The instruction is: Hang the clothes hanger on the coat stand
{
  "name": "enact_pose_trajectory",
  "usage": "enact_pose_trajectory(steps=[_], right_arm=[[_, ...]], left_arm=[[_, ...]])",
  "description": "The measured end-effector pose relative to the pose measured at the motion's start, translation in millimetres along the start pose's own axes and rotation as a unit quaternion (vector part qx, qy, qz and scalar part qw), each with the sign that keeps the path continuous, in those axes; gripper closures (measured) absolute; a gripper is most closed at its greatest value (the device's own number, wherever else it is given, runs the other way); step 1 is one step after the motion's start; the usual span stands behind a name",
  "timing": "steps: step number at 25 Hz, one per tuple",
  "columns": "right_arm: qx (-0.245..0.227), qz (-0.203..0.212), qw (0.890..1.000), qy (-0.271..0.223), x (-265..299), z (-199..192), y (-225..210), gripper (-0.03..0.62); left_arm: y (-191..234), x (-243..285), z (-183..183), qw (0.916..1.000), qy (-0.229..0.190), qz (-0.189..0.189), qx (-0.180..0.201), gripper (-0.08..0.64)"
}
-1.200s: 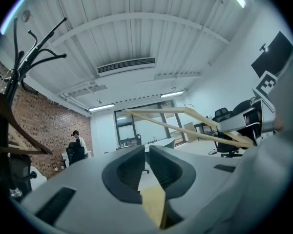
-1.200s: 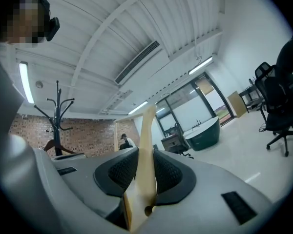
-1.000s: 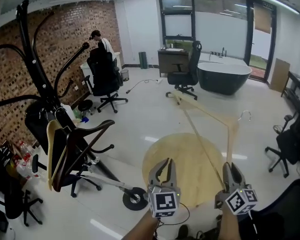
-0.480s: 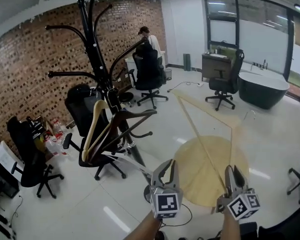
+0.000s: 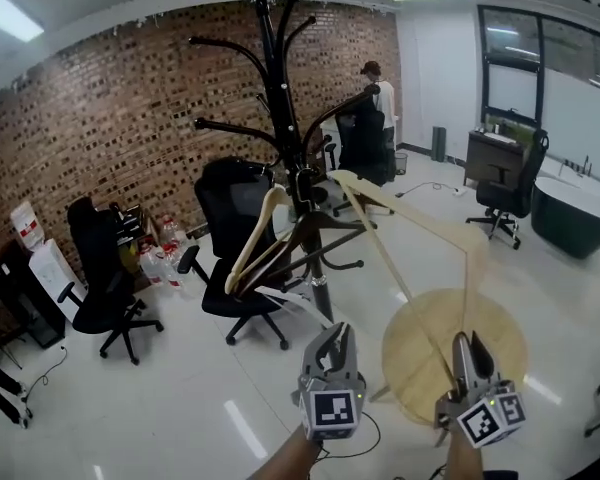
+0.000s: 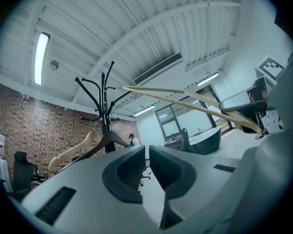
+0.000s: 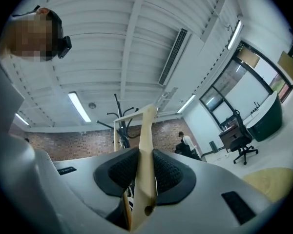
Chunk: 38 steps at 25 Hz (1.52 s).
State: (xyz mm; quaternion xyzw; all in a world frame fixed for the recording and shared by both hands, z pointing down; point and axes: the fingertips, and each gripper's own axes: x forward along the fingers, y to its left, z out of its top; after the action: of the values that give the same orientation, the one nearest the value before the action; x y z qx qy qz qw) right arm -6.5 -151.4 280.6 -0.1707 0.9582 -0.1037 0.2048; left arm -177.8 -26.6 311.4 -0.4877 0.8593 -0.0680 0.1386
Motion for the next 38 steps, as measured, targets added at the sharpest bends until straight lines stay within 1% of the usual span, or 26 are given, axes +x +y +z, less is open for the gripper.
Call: enact_pose_trajectory(steps=[2, 4, 11, 13, 17, 21, 23, 25, 26, 31, 34, 38], right_arm=[[-0.008, 0.015, 1.0, -0.013, 10.5, 2.7, 27.4, 0.514], [-0.015, 0.024, 0.999, -0.021, 23.2, -2.9, 57.1, 0.514], [-0.033, 0.049, 0.997, -0.042, 58.1, -24.0, 154.6, 0.514], [-0.042, 0.051, 0.997, -0.048, 65.0, -36.3, 184.3, 0.514], [-0.054, 0.058, 0.996, -0.049, 86.4, -74.0, 253.8, 0.514], [-0.063, 0.071, 0.995, -0.036, 109.4, -84.6, 289.8, 0.514], [-0.066, 0.082, 0.994, -0.031, 119.2, -103.0, 303.8, 0.514], [-0.064, 0.095, 0.993, -0.027, 125.1, -124.4, 305.5, 0.514], [-0.062, 0.102, 0.993, -0.025, 129.6, -128.6, 301.0, 0.514], [-0.05, 0.131, 0.99, -0.013, 189.4, -117.4, 283.9, 0.514], [-0.039, 0.155, 0.987, -0.007, 218.4, -116.7, 256.6, 0.514], [-0.033, 0.174, 0.984, 0.002, 265.2, -88.7, 217.1, 0.514]], left_arm=[[22.1, -5.7, 0.7, 0.9999, -0.007, 0.005, 0.006, 0.518], [49.3, -10.9, -5.1, 0.9999, -0.008, 0.008, 0.012, 0.518], [144.1, -33.7, -15.8, 0.9995, -0.019, 0.021, 0.013, 0.518], [172.2, -44.9, -27.1, 0.9995, -0.021, 0.022, 0.012, 0.518], [242.0, -71.9, -54.9, 0.9992, -0.029, 0.026, 0.003, 0.518], [279.5, -80.3, -55.6, 0.9991, -0.025, 0.035, 0.0, 0.518], [296.8, -85.0, -68.1, 0.9987, -0.028, 0.043, -0.004, 0.518], [302.5, -87.0, -85.3, 0.9981, -0.031, 0.053, -0.004, 0.518], [300.3, -83.2, -88.6, 0.998, -0.029, 0.057, -0.003, 0.518], [301.7, -34.5, -72.8, 0.9979, -0.016, 0.063, 0.007, 0.52], [283.9, -0.5, -74.4, 0.9975, -0.008, 0.07, 0.002, 0.52], [265.5, 57.0, -52.9, 0.997, -0.003, 0.078, -0.004, 0.52]])
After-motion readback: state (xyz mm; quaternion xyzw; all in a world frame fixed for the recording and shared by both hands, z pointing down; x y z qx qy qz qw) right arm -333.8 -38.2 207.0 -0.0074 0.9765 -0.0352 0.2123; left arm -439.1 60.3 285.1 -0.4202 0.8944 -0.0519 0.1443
